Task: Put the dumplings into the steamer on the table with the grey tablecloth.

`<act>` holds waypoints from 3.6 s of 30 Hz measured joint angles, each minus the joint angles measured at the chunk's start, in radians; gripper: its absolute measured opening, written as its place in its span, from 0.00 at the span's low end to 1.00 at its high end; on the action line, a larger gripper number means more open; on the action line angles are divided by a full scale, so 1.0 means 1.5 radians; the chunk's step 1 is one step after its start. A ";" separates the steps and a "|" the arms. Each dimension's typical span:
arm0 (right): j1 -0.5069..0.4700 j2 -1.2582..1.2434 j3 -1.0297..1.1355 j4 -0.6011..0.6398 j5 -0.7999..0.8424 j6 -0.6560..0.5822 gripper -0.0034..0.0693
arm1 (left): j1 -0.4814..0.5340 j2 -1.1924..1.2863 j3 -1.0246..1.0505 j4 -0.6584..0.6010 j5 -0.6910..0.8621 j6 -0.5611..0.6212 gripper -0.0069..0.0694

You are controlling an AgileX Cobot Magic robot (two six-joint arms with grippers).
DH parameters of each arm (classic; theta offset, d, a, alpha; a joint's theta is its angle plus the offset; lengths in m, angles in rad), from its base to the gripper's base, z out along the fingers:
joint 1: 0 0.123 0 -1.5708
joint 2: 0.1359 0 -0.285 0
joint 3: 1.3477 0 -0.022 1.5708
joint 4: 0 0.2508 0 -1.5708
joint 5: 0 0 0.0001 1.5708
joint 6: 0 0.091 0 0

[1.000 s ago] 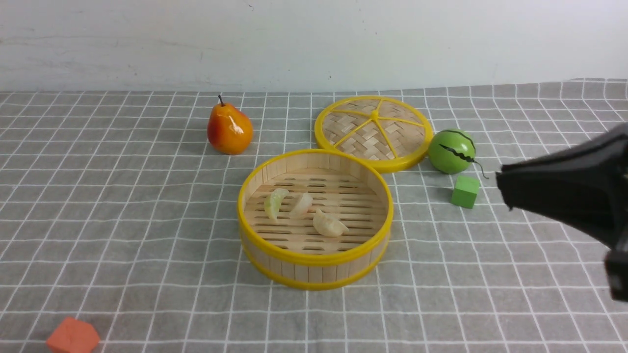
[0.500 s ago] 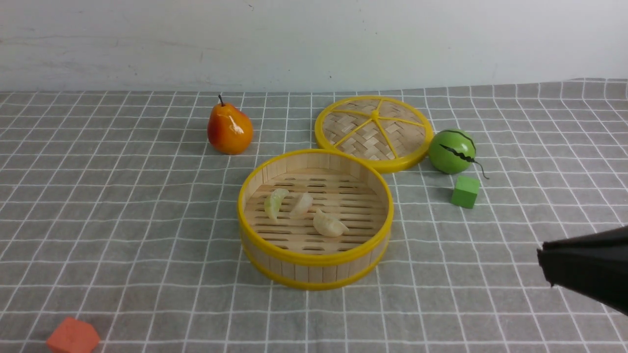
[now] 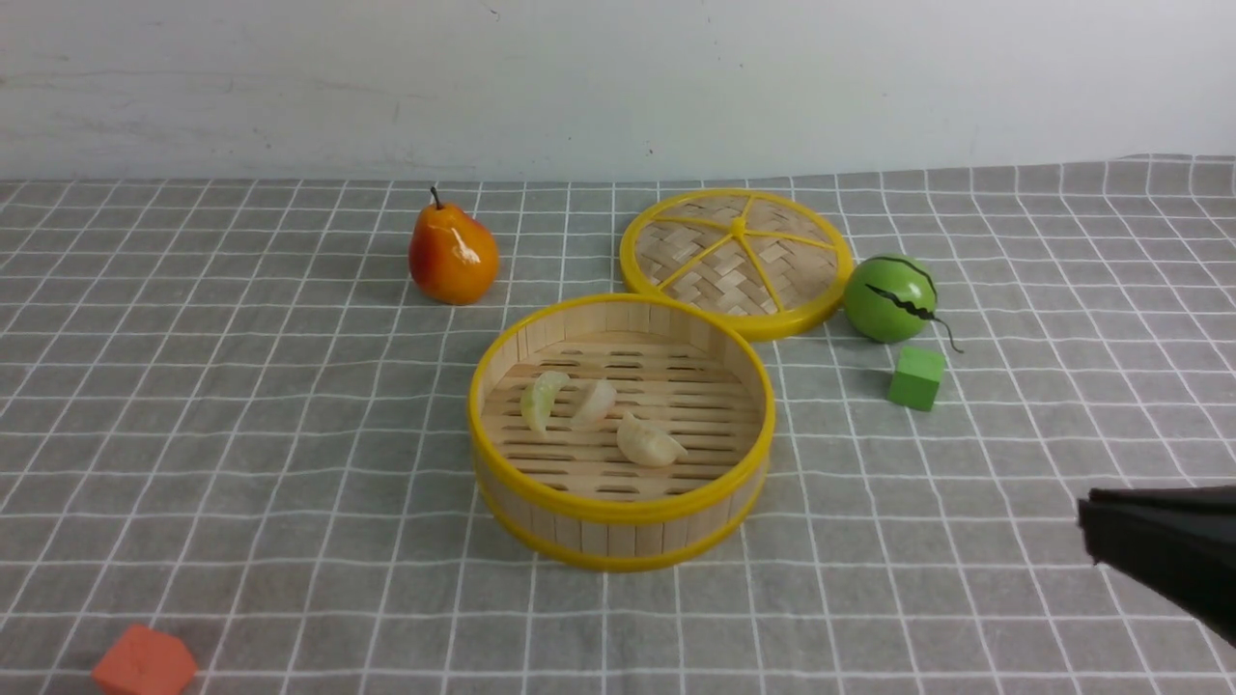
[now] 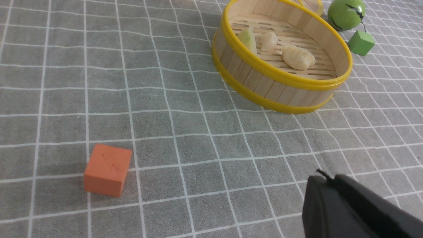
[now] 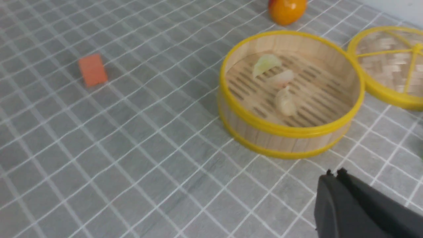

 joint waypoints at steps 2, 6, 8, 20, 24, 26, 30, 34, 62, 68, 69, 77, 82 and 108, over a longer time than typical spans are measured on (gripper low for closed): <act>-0.041 -0.056 0.065 -0.016 -0.048 0.046 0.02 | 0.000 0.000 0.000 0.000 0.000 0.000 0.12; -0.165 -0.191 0.176 -0.060 -0.081 0.114 0.02 | 0.000 0.000 0.000 0.001 0.000 0.000 0.13; -0.231 -0.251 0.217 -0.084 -0.084 0.138 0.02 | 0.000 0.000 0.000 0.001 0.000 0.000 0.13; -0.390 -0.401 0.418 -0.137 -0.087 0.194 0.02 | 0.000 0.000 0.000 0.001 0.001 0.000 0.14; -0.390 -0.401 0.425 -0.140 -0.073 0.208 0.02 | 0.000 0.000 0.000 0.001 0.001 0.000 0.14; -0.390 -0.401 0.423 -0.140 -0.063 0.208 0.02 | 0.000 0.000 0.000 0.001 0.001 0.000 0.14; -0.385 -0.401 0.423 -0.141 -0.061 0.209 0.02 | 0.000 0.000 0.000 0.001 0.002 0.000 0.14; -0.369 -0.401 0.423 -0.142 -0.061 0.210 0.02 | 0.000 0.000 0.000 0.001 0.002 0.000 0.15; -0.363 -0.401 0.423 -0.135 -0.060 0.211 0.04 | 0.000 0.000 0.000 0.001 0.002 0.000 0.18; -0.363 -0.401 0.423 -0.135 -0.060 0.211 0.04 | 0.000 -0.001 0.030 0.003 -0.039 0.000 0.19; -0.363 -0.401 0.423 -0.135 -0.060 0.211 0.05 | 0.000 -0.001 0.037 0.005 -0.058 0.000 0.19; -0.363 -0.401 0.423 -0.135 -0.060 0.211 0.06 | 0.119 -0.001 0.176 -0.007 -0.391 0.000 0.07; -0.363 -0.401 0.423 -0.134 -0.060 0.211 0.06 | 0.220 -0.007 0.268 -0.003 -0.510 0.000 0.07; -0.363 -0.401 0.423 -0.134 -0.059 0.211 0.11 | 0.298 -0.101 0.300 0.014 -0.251 0.073 0.07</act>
